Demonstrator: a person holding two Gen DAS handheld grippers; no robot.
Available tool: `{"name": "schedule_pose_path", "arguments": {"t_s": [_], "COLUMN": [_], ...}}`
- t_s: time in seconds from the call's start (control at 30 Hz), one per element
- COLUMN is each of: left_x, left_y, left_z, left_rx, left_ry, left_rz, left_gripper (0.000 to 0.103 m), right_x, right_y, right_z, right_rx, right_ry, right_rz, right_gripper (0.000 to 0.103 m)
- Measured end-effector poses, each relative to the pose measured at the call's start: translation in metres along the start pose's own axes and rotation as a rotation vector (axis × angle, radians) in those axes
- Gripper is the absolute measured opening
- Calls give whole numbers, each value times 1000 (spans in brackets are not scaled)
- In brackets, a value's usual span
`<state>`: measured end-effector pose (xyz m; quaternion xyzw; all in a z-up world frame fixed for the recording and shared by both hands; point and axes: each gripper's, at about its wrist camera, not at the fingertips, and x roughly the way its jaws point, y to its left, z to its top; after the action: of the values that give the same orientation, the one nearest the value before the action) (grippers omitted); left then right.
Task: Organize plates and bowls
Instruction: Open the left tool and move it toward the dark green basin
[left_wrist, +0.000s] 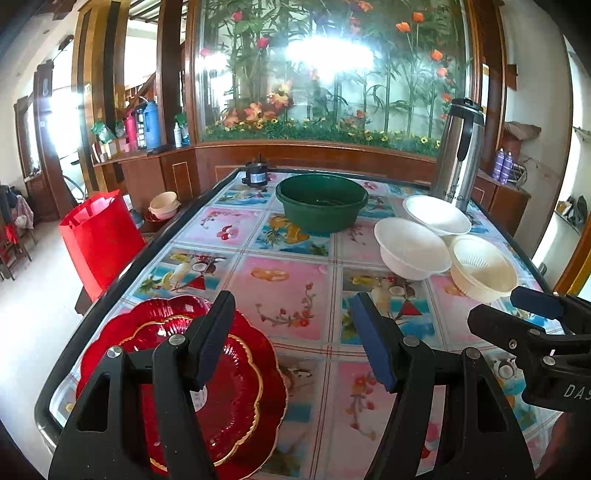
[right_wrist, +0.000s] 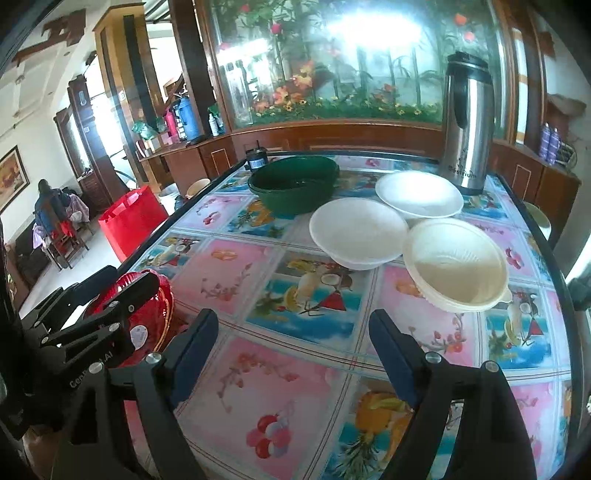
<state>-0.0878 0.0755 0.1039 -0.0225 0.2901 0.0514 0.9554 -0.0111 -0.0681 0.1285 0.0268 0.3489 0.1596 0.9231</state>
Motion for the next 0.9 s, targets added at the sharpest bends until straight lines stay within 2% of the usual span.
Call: {"name": "schedule_pose_path", "arguments": {"t_s": [0.4,0.9], "left_x": [14,35], "left_y": [-18,-27], "left_z": [8,41], "left_rx": [27,55], "left_ry": [19,0], "left_rz": [-20,12], "left_gripper": [67,67], "right_x": [6,23], "right_y": [-7,-14], "right_z": [8,48], "right_rx": [-13,-52], "right_ry": [13,3], "right_rz": [-11,-11], "right_gripper": [85,86]}}
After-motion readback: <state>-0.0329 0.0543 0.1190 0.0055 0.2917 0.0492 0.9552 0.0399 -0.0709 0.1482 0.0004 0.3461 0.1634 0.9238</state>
